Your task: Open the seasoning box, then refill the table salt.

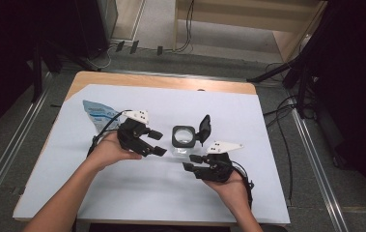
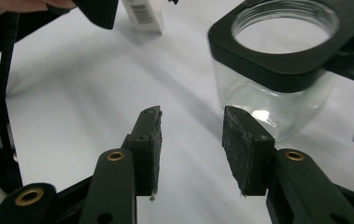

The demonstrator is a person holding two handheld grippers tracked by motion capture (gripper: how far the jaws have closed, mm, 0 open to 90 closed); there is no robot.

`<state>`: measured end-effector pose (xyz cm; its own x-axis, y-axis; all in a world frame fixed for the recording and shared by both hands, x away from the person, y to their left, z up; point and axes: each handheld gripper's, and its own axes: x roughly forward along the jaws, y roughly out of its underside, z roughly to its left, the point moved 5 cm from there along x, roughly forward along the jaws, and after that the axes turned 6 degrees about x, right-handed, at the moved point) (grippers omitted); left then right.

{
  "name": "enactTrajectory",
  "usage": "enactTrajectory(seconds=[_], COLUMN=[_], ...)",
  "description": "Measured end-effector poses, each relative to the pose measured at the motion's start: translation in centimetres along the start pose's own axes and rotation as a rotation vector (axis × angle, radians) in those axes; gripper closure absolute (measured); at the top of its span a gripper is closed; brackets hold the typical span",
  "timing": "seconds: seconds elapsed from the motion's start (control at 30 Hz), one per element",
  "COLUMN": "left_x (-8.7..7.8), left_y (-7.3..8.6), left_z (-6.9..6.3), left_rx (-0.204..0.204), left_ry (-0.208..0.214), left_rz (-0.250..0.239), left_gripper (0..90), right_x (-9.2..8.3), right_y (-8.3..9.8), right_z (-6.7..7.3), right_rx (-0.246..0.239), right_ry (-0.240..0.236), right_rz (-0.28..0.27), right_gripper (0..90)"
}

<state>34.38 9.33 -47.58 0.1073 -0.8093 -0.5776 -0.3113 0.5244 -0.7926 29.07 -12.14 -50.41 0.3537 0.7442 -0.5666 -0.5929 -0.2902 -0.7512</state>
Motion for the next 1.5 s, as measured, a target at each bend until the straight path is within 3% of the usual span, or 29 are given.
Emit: enactTrajectory(seconds=[0.1,0.23,0.8,1.03,1.23,1.5], left_x=[-0.9,-2.1,-5.8,-7.7,-9.7,-12.1], left_y=[0.3,0.9,4.2,5.2,5.8,7.0], left_z=[-0.3,-0.4,0.6,1.0,1.7,2.4], left_rx=[0.004,-0.005,-0.099,-0.125,-0.139,-0.185], left_ry=[-0.002,-0.006,-0.091,-0.125,-0.184,-0.218], left_rz=[-0.031,-0.047,-0.042,-0.061,-0.063,-0.087], left_gripper=[36.5,42.2,39.7,41.3,41.8,43.3], right_x=[0.6,1.6,4.7,5.5,5.8,6.0], right_y=[-0.1,-0.3,-0.9,-1.3,-1.4,-1.4], right_z=[0.6,1.0,1.4,1.2,1.1,1.0], right_rx=[-0.031,-0.036,-0.071,-0.071,-0.075,-0.072], right_ry=[-0.009,-0.031,-0.039,-0.047,-0.051,-0.052], right_rz=[0.008,0.035,0.075,0.077,0.077,0.079], right_gripper=[58.5,58.3,54.3,54.6,54.9,55.1])
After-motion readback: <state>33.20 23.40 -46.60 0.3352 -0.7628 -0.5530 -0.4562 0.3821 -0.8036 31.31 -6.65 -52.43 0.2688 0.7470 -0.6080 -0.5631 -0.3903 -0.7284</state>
